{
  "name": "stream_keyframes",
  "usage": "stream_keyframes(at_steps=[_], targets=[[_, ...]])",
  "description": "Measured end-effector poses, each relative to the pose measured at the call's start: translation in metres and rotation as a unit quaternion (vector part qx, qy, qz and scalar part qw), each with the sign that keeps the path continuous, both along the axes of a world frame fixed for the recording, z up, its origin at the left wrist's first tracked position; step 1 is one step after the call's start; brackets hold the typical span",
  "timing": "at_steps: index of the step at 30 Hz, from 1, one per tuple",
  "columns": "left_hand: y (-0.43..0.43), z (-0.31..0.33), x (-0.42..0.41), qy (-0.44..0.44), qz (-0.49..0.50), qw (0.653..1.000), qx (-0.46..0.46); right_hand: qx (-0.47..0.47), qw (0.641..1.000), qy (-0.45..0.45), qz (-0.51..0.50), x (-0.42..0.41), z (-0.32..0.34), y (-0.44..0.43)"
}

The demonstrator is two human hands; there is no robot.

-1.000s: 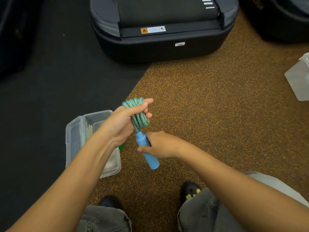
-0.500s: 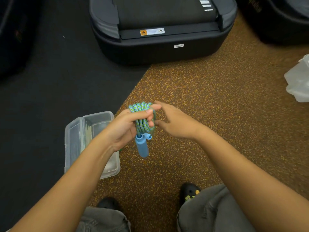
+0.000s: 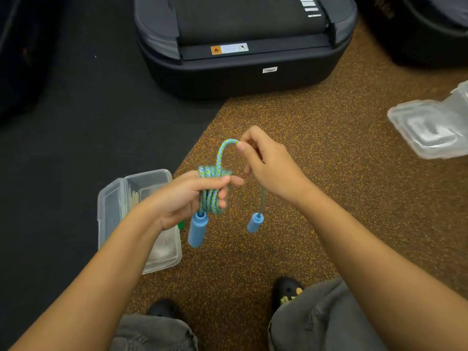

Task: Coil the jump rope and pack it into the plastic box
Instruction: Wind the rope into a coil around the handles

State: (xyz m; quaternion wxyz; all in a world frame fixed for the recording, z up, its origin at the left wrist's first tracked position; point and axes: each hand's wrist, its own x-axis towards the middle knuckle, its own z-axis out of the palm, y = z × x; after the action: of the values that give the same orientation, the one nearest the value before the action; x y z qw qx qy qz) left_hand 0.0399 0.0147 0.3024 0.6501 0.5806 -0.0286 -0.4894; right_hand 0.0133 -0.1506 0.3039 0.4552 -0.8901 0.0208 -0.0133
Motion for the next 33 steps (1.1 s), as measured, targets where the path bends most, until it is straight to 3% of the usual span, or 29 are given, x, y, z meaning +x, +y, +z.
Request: stream_keyframes(at_steps=[4,9,12,19,28,33], targets=[[-0.003,0.010,-0.005,0.009,0.003,0.996,-0.094,0.001,1.000,-0.010,-0.022,0.002,-0.007,0.005],[-0.002,0.016,0.002,0.113,0.146,0.949,-0.254,-0.022,0.998,0.052,0.040,-0.004,-0.014,0.016],[-0.003,0.011,0.006,0.113,0.241,0.930,-0.251,-0.033,0.992,0.092,0.075,-0.009,-0.012,0.025],[-0.005,-0.008,0.009,0.021,0.320,0.940,-0.114,-0.125,0.966,0.142,0.177,-0.025,-0.017,0.039],[-0.011,-0.014,-0.002,-0.100,0.182,0.978,0.006,-0.172,0.966,0.012,0.191,-0.021,-0.003,0.026],[-0.009,-0.002,-0.006,-0.017,0.082,0.995,-0.057,-0.144,0.968,-0.016,0.204,-0.009,0.008,0.008]])
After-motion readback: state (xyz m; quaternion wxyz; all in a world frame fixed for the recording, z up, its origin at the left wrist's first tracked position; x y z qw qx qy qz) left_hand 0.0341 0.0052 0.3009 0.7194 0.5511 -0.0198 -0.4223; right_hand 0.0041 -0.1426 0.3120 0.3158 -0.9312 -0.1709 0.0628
